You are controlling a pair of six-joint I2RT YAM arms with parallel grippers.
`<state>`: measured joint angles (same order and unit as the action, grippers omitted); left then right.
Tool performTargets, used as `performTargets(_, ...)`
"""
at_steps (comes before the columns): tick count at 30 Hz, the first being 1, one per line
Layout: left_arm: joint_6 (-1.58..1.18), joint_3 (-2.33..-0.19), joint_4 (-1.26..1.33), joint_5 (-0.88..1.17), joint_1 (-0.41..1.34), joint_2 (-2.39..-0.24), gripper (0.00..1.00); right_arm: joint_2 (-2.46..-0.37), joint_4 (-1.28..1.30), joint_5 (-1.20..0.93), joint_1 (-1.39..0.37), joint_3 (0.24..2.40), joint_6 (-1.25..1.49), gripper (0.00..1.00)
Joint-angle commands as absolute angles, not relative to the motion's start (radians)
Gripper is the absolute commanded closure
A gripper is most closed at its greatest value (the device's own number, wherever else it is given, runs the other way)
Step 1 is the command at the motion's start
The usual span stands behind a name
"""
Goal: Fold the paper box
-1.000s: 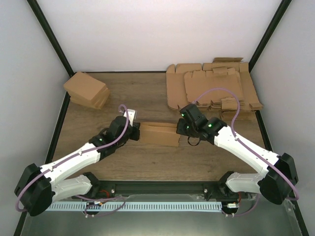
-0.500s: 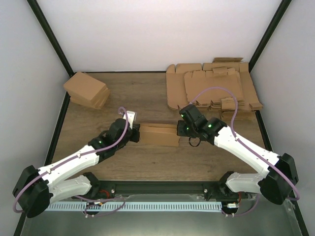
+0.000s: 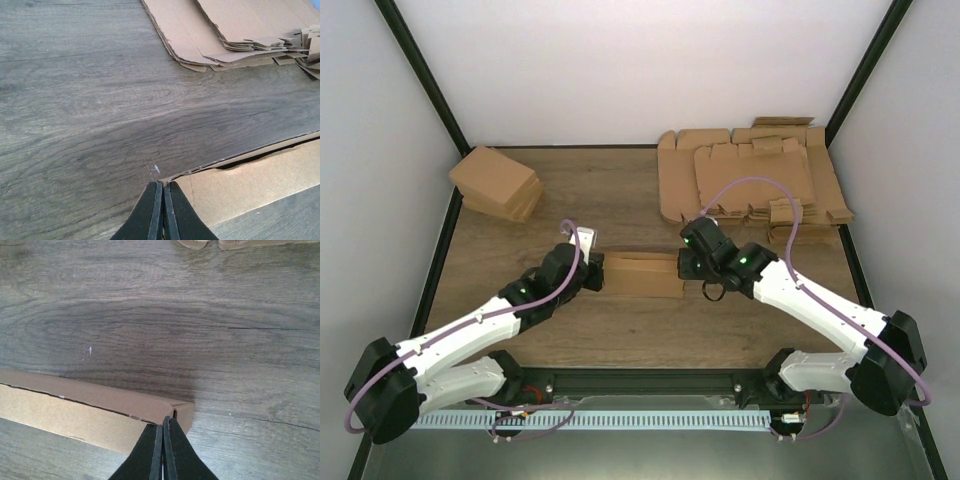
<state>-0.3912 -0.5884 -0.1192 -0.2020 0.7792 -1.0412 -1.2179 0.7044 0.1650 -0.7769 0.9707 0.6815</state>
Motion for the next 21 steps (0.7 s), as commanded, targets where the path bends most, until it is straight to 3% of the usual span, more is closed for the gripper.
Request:
performTargets(1,-0.412,-0.573,-0.132,-0.200,0.796,-1.022,0.96,-1.240,0.766,0.180,-0.819,0.909,0.708,0.99)
performTargets(21,-0.511,-0.489,-0.115,-0.376,0.933,-0.999,0.96,-1.124,0.537,0.185,-0.884,0.660,0.732,0.99)
